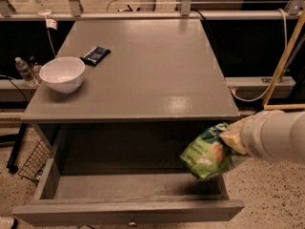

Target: Pick green rice chip bag from top drawer and place on counter

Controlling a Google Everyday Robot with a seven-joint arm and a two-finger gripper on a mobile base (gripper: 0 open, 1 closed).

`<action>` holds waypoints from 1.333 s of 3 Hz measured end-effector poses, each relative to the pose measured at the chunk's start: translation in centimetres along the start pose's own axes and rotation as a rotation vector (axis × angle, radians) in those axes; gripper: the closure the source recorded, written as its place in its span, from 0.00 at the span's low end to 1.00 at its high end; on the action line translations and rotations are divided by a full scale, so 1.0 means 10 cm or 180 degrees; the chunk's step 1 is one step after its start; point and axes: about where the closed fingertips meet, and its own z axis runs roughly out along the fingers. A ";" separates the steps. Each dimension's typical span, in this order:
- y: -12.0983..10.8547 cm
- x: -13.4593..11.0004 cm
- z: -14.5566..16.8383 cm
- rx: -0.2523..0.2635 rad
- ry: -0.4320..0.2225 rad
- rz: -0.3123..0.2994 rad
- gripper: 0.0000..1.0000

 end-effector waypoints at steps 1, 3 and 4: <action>-0.16 -0.04 -0.28 0.0223 -0.0044 -0.0005 1.00; -0.26 -0.52 -0.71 0.0514 -0.0283 -0.0320 1.00; -0.20 -0.83 -0.72 0.0414 -0.0441 -0.0497 1.00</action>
Offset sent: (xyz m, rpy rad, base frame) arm -0.0124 -0.0112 0.1143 -0.1323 -0.2365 -0.0300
